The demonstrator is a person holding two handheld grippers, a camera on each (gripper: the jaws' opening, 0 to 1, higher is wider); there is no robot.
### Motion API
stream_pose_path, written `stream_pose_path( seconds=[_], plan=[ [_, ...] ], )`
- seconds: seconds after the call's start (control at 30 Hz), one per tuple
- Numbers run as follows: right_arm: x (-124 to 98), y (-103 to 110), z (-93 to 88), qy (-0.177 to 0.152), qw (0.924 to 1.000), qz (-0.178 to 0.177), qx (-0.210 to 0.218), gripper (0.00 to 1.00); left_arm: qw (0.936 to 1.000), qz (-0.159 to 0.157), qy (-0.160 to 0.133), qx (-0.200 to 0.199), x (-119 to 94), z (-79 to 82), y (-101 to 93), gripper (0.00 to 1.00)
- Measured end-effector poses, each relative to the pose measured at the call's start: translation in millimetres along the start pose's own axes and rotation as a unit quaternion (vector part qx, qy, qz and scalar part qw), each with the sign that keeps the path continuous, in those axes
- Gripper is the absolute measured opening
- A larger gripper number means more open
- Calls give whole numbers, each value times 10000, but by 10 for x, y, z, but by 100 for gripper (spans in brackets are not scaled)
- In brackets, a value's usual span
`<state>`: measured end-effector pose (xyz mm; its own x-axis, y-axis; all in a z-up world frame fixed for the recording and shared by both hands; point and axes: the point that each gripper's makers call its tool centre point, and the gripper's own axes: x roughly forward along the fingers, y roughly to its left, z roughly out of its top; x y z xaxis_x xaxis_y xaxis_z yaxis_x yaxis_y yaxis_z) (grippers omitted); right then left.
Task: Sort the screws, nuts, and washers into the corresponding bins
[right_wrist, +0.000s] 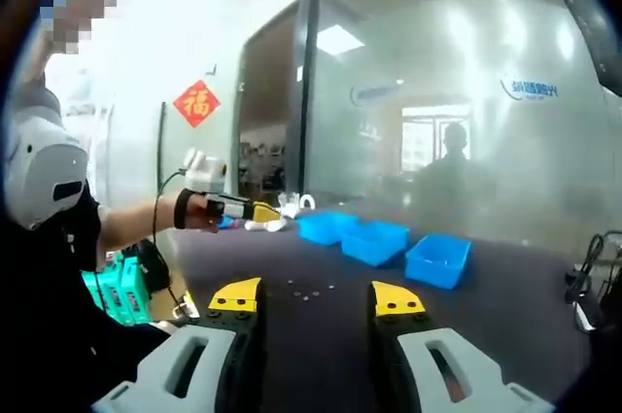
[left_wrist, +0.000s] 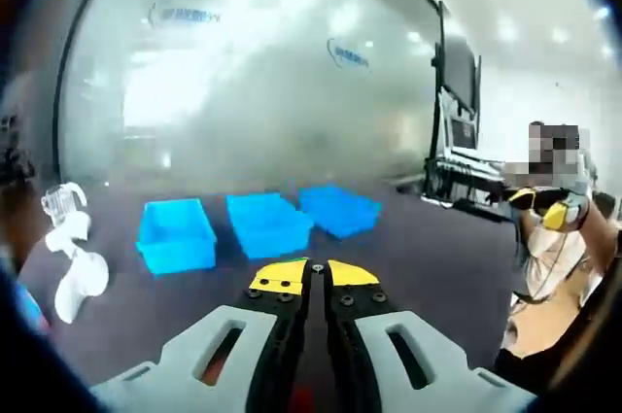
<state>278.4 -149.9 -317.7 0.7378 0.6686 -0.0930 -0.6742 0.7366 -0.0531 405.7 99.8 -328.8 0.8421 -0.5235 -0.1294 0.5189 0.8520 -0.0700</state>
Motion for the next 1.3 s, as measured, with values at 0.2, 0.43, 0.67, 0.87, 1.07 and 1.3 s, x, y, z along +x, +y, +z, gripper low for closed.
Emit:
stream_pose_path(
  seconds=[0.2,0.43,0.67,0.87,1.07,1.3],
  plan=[
    [14,21,-2,-63,10000,-34,44,38,9988,432,-221,101,106,150,291,2],
    [16,25,-63,-18,10000,-44,82,38,9955,908,-139,237,265,127,662,3],
    [0,8,-86,-42,9998,-60,166,38,9895,1394,-283,240,519,273,1118,2],
    [-37,-6,-81,-87,9997,-89,220,38,9845,1706,-318,263,704,328,1323,2],
    [-51,27,-77,-70,9998,-41,198,37,9824,1858,-210,-12,918,293,1560,2],
    [-43,30,-105,-62,9994,-51,330,36,9795,1931,-154,-550,1039,318,1789,3]
  ],
)
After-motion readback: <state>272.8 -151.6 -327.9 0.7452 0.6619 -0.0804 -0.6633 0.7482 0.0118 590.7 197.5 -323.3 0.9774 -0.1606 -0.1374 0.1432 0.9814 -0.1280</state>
